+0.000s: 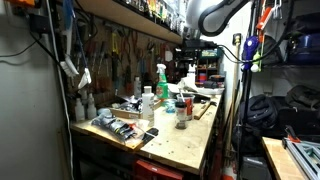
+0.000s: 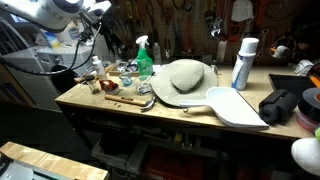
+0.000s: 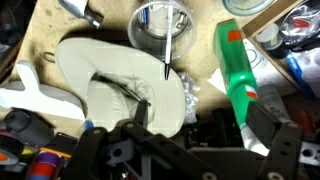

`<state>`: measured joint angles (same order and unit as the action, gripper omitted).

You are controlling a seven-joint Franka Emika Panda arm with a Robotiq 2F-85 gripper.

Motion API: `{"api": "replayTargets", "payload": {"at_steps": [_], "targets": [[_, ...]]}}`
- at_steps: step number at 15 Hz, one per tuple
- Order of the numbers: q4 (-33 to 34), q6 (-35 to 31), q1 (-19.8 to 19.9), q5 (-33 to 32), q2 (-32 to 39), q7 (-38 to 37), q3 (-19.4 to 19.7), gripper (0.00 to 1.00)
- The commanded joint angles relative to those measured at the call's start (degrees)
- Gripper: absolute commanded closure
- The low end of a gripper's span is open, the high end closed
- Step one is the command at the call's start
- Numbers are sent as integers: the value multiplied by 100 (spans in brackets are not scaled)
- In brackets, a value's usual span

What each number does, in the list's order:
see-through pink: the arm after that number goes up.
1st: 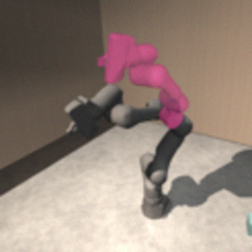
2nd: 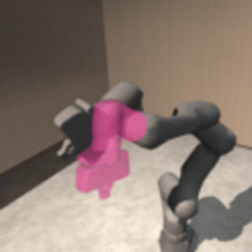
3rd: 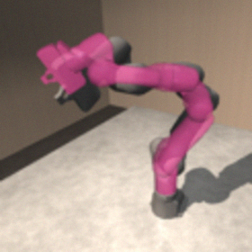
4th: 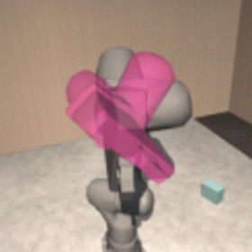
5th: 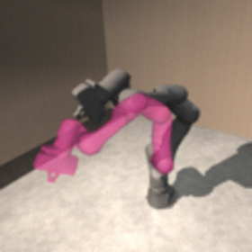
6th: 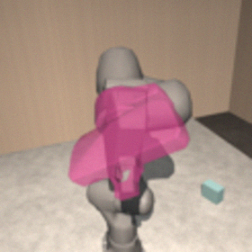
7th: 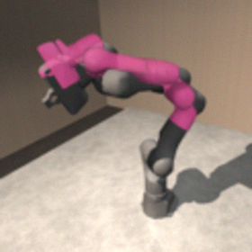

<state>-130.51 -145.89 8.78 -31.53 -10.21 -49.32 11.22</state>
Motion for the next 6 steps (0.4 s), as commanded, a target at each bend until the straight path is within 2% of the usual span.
{"api": "replayTargets", "payload": {"at_steps": [1,4,5,6], "targets": [[-1091,-993,-91,737,-1152,1543,569,0],[-1384,-1401,-697,1754,-1599,2773,1216,0],[-1039,-1270,272,1716,-1119,2526,333,0],[-1134,-1327,106,1986,-1249,2856,496,0]]}}
